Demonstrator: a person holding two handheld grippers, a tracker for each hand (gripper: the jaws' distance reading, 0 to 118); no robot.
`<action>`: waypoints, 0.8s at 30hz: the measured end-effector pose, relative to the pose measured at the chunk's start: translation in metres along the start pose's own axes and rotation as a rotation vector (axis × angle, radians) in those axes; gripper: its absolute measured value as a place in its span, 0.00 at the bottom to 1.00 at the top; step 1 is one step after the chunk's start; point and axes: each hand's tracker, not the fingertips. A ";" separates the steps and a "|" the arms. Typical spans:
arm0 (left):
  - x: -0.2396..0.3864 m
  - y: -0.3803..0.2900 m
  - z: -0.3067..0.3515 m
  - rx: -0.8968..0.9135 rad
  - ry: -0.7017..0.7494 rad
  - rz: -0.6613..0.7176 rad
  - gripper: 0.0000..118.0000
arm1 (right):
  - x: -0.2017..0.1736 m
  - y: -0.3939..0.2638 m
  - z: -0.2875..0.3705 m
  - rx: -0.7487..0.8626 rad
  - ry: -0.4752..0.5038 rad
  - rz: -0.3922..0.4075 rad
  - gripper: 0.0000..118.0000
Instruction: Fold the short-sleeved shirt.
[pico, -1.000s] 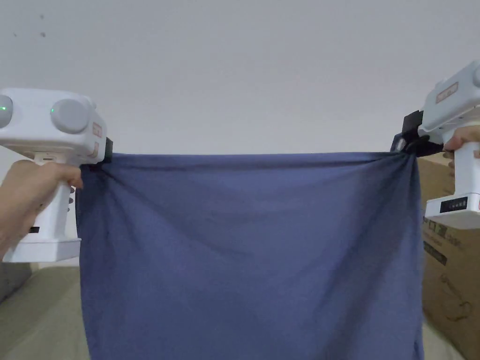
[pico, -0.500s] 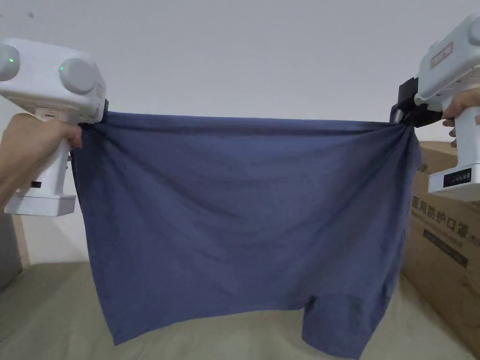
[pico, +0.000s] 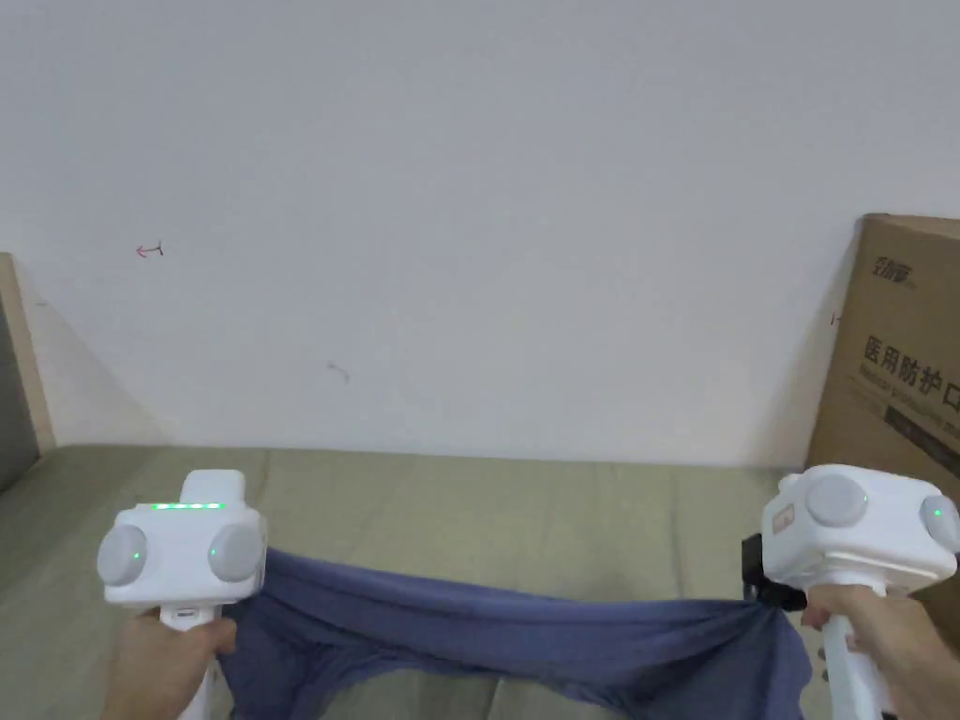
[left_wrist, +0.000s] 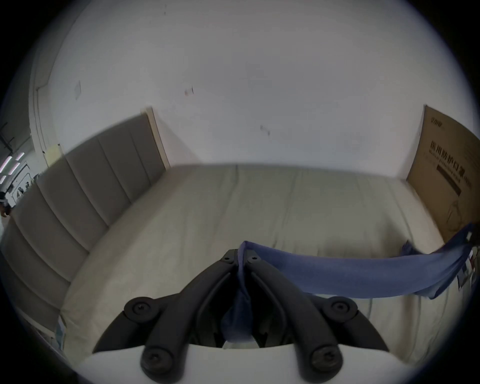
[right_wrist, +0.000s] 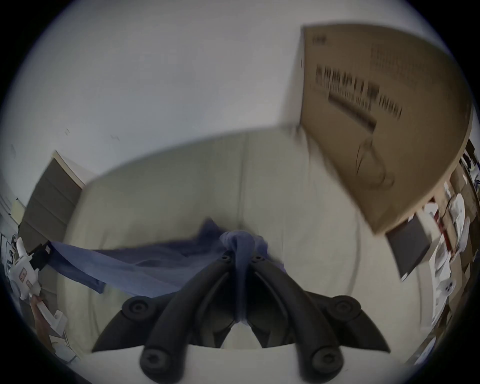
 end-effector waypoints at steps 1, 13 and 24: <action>0.000 -0.012 -0.005 -0.013 0.015 -0.015 0.01 | 0.008 -0.008 -0.019 -0.023 -0.016 -0.023 0.04; -0.040 -0.068 0.069 -0.046 -0.067 -0.086 0.01 | 0.041 -0.090 0.027 -0.023 0.078 -0.060 0.04; -0.104 -0.219 0.243 -0.126 -0.090 -0.193 0.01 | 0.072 -0.279 0.163 -0.054 0.126 0.001 0.04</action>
